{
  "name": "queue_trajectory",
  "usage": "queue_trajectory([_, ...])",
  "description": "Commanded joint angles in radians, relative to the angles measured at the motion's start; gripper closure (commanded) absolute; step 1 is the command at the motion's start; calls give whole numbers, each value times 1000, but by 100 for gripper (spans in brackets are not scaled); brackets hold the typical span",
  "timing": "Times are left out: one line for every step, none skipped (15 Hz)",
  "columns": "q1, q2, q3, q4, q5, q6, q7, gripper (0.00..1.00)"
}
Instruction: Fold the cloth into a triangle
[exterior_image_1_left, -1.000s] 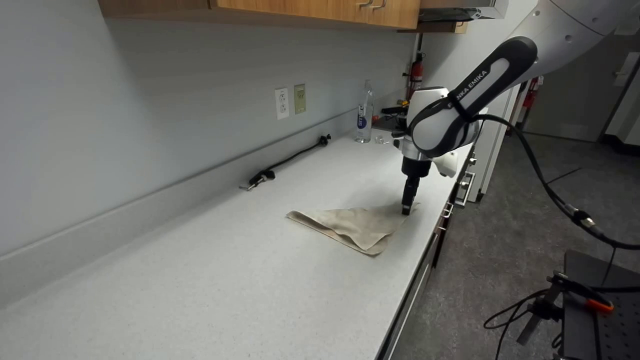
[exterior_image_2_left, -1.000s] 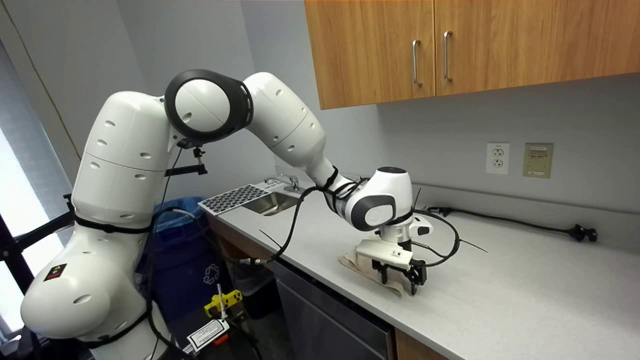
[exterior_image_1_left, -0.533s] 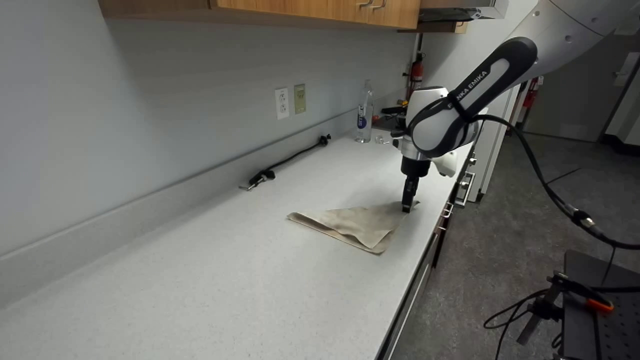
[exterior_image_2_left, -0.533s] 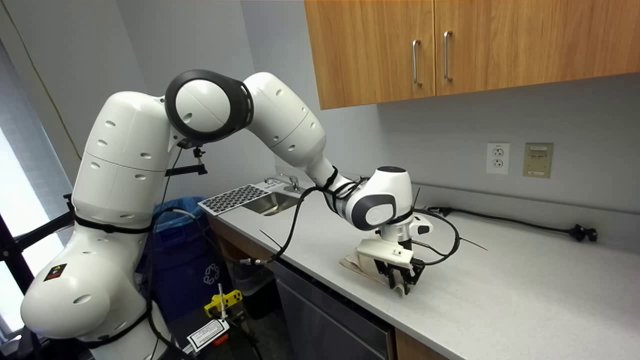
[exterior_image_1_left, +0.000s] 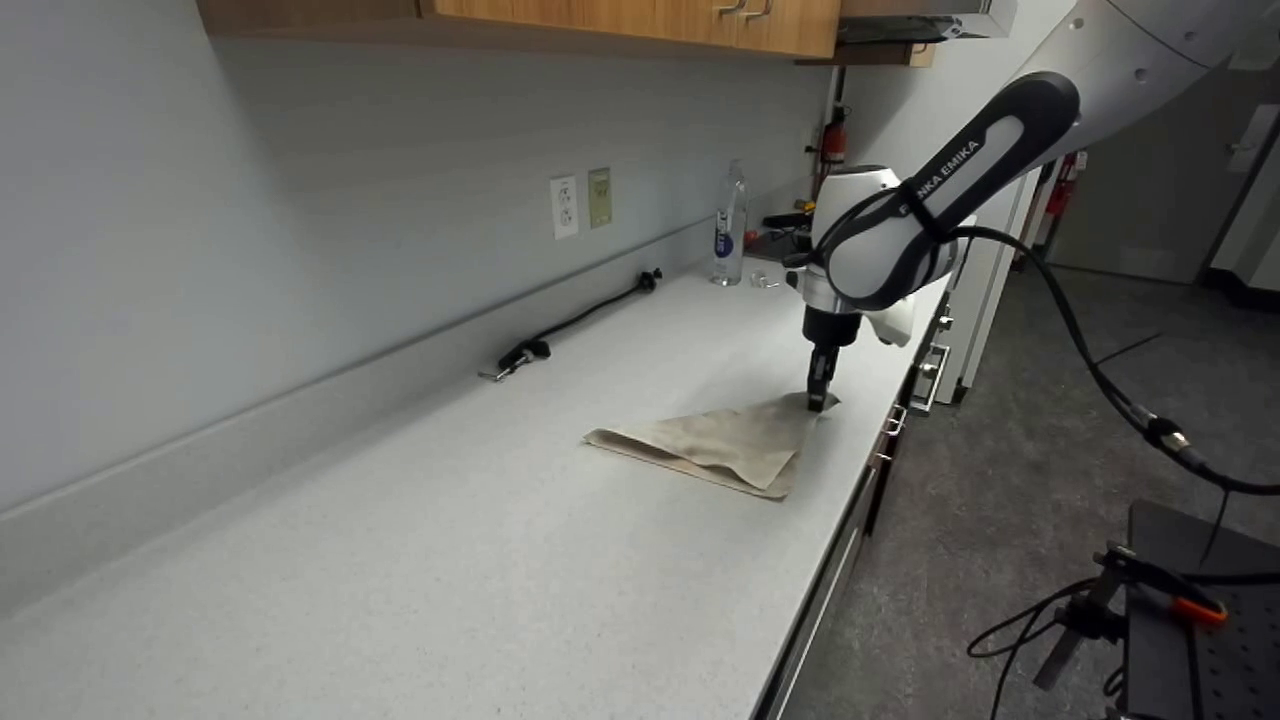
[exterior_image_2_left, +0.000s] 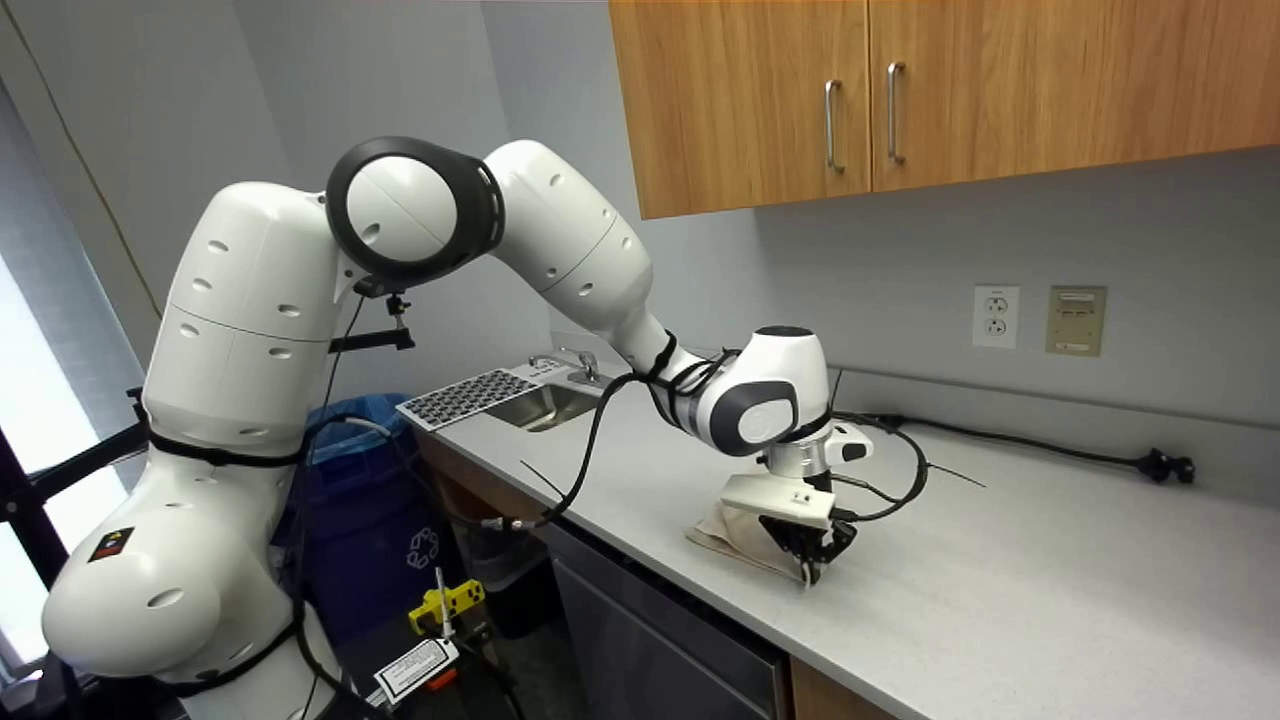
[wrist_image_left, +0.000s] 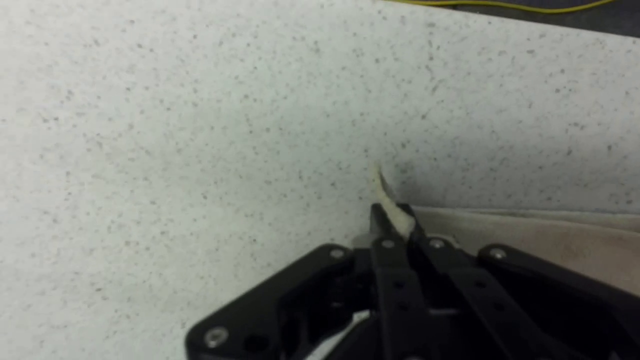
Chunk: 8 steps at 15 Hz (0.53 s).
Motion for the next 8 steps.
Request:
queue_trajectory([44,-41,-64,3,-108,-24,61,99])
queue_trajectory([59,-49,-84,6,-147,-28,82,99])
queue_trajectory([67,-58,-93,10,-174,-34,94,99])
queue_trajectory([78,-62,-104,17,-202,-37,109,99])
queue_trajectory([86,-67,-106,28,-223,-45,114,99])
queue_trajectory([89,-68,-101,37,-233,-49,113,99])
queue_trajectory([88,-66,-83,55,-229,-55,97,99])
queue_trajectory([95,-61,-76,72,-233,-58,94,99])
